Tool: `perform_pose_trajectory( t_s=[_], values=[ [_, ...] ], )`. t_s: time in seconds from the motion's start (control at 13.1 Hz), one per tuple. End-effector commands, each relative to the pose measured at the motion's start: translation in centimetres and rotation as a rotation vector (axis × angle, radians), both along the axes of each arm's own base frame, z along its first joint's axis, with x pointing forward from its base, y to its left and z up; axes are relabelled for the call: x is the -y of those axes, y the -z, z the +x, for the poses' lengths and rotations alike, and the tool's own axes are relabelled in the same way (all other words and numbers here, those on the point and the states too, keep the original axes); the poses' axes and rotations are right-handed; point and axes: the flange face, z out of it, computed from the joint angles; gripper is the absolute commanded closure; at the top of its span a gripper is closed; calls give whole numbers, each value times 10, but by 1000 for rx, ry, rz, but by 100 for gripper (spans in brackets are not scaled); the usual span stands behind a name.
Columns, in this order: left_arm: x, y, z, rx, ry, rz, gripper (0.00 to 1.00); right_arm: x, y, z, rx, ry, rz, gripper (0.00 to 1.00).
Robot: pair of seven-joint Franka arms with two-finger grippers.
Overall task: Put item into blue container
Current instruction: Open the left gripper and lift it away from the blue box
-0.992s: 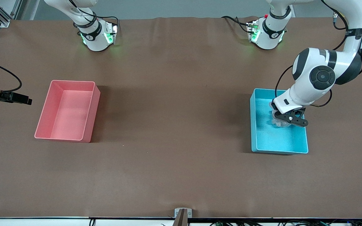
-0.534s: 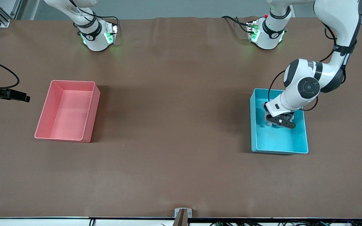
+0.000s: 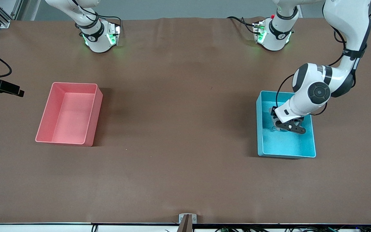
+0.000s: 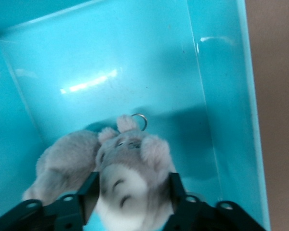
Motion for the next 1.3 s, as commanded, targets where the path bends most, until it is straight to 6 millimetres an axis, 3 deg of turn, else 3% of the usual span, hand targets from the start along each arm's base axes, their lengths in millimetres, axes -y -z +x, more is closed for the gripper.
perform_pose_trajectory(
  t_s=[0.0, 0.15, 0.46, 0.69, 0.84, 0.99, 1.22],
  values=[
    [-3, -78, -3, 23, -36, 35, 0, -2, -14, -23, 13, 70, 10, 0],
    [-7, -138, 4, -16, -85, 21, 0, -1, -15, -26, 17, 65, 12, 0],
    [-34, -222, 10, -66, -162, 6, 0, -1, -24, -30, 33, -27, 24, 0],
    [-56, -269, -6, -21, -211, -1, 0, -2, -32, -38, 33, -29, 26, 0],
    [-55, -293, -22, -14, -225, -6, 0, -2, -42, -48, 34, -31, 28, 0],
    [-65, -321, -23, -26, -260, -33, 0, -4, -51, -55, 34, -35, 30, 0],
    [-87, -339, -21, -29, -302, -40, 0, -6, -59, -63, 34, -39, 32, 0]
  ],
)
